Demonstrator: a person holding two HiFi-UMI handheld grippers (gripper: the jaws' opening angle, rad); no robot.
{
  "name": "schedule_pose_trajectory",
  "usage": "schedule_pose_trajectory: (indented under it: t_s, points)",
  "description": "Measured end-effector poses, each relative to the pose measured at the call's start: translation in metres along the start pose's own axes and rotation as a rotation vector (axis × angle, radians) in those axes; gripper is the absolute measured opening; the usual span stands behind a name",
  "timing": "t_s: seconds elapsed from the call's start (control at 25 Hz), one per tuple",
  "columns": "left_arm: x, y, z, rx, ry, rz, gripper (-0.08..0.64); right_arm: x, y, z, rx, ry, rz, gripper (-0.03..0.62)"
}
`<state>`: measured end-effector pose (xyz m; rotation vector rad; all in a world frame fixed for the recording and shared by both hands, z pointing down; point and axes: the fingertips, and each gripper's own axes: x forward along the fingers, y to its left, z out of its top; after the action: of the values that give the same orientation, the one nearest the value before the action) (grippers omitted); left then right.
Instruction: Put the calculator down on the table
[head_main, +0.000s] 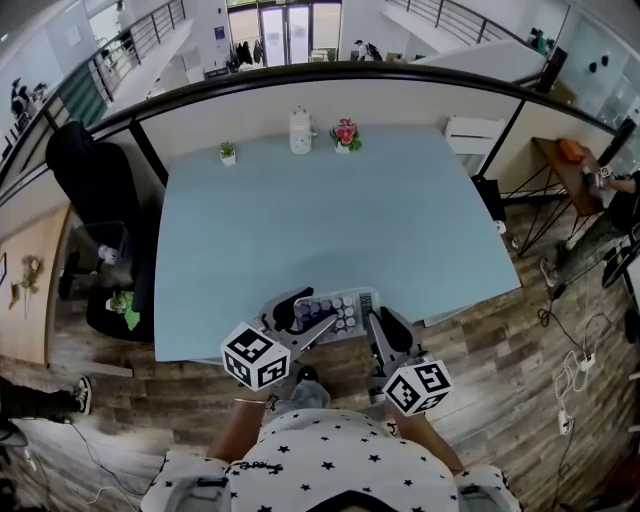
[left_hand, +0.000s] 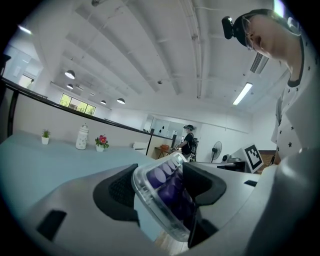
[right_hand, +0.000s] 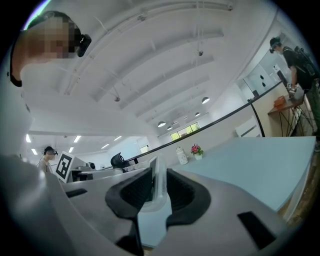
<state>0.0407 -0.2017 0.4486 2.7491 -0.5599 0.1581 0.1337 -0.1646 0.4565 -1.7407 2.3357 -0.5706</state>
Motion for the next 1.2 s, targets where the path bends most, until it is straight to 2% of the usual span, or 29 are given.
schedule_pose_trajectory:
  t_s: [0.36,1.2]
  points:
    - [-0.003,0.042,-0.004,-0.050,0.006,-0.012,0.282,0.039,0.005,-0.011,-0.016,0.047,-0.028,0.078]
    - [-0.005,0.110,-0.015,-0.088,0.032,0.001,0.288,0.103,0.007,-0.034,-0.021,0.105,-0.052,0.080]
